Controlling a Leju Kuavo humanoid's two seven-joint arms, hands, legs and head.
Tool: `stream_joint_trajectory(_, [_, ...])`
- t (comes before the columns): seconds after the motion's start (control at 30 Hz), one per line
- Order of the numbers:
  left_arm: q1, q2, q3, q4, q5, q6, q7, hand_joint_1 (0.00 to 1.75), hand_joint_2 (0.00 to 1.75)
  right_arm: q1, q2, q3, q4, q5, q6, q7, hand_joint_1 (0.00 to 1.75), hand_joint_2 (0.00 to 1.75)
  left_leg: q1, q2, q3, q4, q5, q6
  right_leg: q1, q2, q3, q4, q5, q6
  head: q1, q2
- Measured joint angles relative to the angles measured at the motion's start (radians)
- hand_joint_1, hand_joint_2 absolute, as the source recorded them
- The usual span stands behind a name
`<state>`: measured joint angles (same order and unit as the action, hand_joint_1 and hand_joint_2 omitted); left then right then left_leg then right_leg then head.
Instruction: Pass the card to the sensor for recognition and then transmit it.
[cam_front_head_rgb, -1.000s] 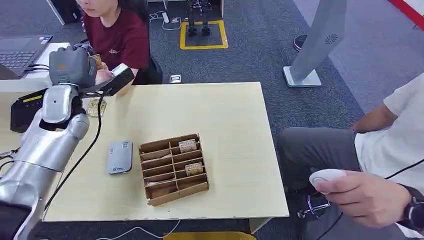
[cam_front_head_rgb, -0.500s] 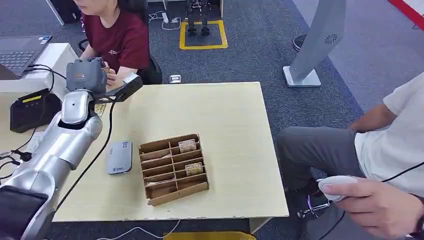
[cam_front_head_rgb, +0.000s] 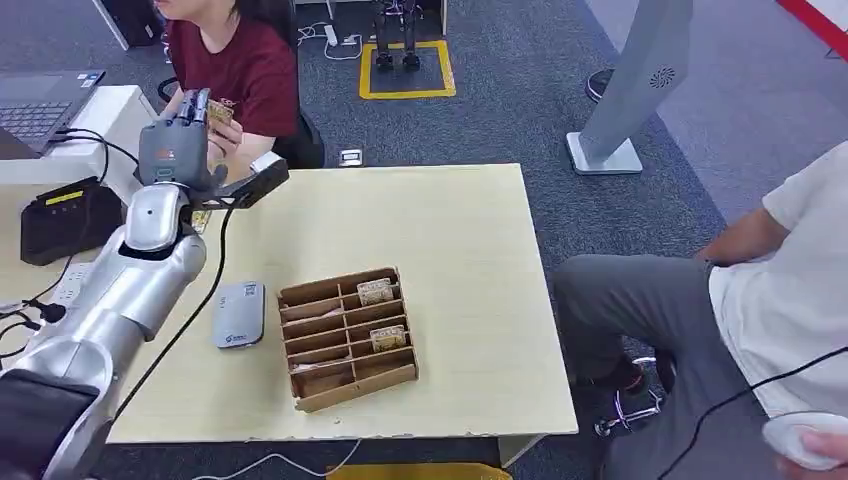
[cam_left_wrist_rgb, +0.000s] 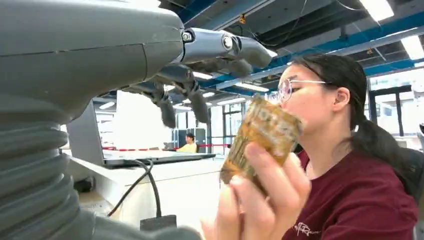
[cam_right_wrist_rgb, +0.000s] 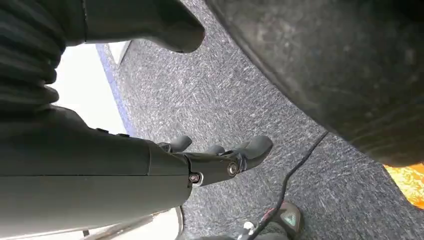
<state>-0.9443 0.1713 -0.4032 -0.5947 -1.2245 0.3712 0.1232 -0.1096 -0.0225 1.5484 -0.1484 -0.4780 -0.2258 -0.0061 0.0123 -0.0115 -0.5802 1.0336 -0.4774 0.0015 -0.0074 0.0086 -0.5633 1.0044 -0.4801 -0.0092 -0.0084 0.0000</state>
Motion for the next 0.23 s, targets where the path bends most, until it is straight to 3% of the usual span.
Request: stream_joint_trajectory(0.23, [0.0, 0.006, 0.0, 0.0, 0.0, 0.0, -0.001, 0.0, 1.75, 0.0, 0.0, 0.0, 0.0, 0.0, 0.0, 0.0, 0.0, 1.75, 0.0, 0.0, 0.0, 0.0, 0.0, 0.0, 0.0, 0.0, 0.0, 0.0, 0.0, 0.0, 0.0, 0.0])
